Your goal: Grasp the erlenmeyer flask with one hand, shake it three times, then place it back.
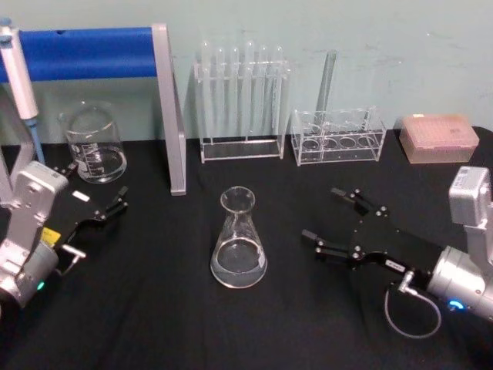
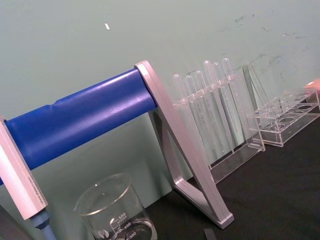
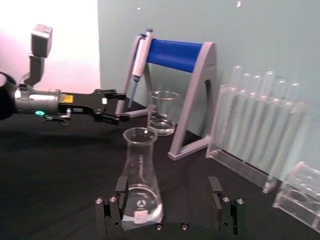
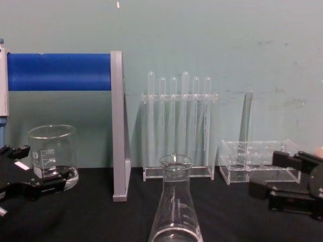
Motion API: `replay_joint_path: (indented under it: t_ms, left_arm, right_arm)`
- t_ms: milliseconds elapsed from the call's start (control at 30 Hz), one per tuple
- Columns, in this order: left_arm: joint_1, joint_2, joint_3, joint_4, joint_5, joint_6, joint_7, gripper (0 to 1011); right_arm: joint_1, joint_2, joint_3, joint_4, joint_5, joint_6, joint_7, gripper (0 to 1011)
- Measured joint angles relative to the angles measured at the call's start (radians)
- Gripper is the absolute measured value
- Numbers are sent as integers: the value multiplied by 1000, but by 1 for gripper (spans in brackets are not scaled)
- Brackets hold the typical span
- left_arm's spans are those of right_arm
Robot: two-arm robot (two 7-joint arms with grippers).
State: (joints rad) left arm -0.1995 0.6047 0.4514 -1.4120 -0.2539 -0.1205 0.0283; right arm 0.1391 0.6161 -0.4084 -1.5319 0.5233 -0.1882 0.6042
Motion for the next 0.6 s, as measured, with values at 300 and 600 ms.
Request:
replay_joint_path:
  t_ms: [300, 600]
  left_arm:
    - [0, 0, 0, 0, 0, 0, 0, 1001]
    - [0, 0, 0, 0, 0, 0, 0, 1001]
  right_arm:
    - [47, -47, -32, 43, 0, 41, 58, 1000]
    - [111, -93, -72, 109, -19, 46, 96, 1000]
